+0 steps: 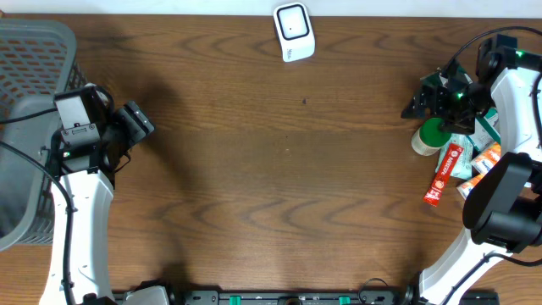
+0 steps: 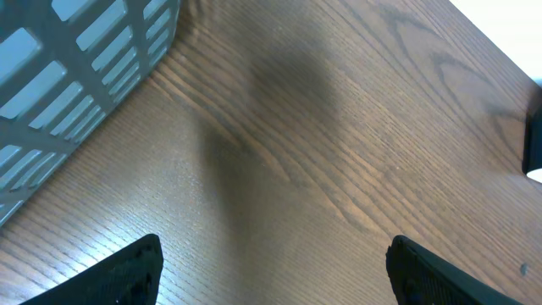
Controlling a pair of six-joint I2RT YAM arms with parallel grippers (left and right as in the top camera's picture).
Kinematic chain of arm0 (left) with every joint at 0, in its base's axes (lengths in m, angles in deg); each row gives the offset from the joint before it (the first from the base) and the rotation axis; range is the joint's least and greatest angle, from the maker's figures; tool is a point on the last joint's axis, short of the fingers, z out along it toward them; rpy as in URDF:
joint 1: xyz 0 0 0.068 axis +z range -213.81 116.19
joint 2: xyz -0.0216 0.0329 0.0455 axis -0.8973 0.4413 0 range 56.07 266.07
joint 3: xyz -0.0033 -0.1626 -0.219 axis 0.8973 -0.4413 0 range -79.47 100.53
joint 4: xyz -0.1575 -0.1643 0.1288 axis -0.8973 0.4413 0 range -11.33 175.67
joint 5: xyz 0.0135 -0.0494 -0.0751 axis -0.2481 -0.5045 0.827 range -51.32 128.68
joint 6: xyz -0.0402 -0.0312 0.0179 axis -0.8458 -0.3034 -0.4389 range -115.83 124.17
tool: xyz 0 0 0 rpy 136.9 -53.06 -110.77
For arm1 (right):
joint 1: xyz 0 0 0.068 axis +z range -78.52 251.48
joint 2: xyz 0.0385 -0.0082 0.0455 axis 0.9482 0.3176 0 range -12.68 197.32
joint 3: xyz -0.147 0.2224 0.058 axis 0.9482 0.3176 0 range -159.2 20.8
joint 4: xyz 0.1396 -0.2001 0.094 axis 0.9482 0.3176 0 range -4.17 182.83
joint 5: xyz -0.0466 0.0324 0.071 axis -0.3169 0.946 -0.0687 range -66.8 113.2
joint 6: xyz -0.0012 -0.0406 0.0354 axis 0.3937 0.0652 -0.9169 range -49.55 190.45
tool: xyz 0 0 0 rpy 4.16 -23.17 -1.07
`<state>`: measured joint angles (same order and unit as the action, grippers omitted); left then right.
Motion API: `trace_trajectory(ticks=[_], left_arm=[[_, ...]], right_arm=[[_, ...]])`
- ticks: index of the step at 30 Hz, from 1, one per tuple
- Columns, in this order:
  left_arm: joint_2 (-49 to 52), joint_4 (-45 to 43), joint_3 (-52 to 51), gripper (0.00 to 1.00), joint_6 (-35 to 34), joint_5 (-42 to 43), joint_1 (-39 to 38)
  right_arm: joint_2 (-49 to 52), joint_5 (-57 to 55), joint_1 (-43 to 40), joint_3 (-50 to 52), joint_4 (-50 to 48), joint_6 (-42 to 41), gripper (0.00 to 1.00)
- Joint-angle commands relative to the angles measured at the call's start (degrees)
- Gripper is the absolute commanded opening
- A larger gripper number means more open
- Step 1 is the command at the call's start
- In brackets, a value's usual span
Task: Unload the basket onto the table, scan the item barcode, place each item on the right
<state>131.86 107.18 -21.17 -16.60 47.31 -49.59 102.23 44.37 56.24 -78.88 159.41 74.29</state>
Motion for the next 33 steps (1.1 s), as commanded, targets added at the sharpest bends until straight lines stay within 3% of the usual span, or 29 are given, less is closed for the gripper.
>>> trace_trajectory(ticks=[1, 27, 33], left_arm=[[0.3, 0.1, -0.1, 0.85, 0.3, -0.3, 0.2], [0.3, 0.1, -0.1, 0.85, 0.3, -0.3, 0.2], [0.3, 0.1, -0.1, 0.85, 0.3, -0.3, 0.2]], right_arm=[[0.3, 0.1, -0.8, 0.0, -0.1, 1.0, 0.99], [0.2, 0.1, -0.8, 0.0, -0.1, 1.0, 0.99], [-4.3, 0.1, -0.2, 0.0, -0.1, 1.0, 0.99]])
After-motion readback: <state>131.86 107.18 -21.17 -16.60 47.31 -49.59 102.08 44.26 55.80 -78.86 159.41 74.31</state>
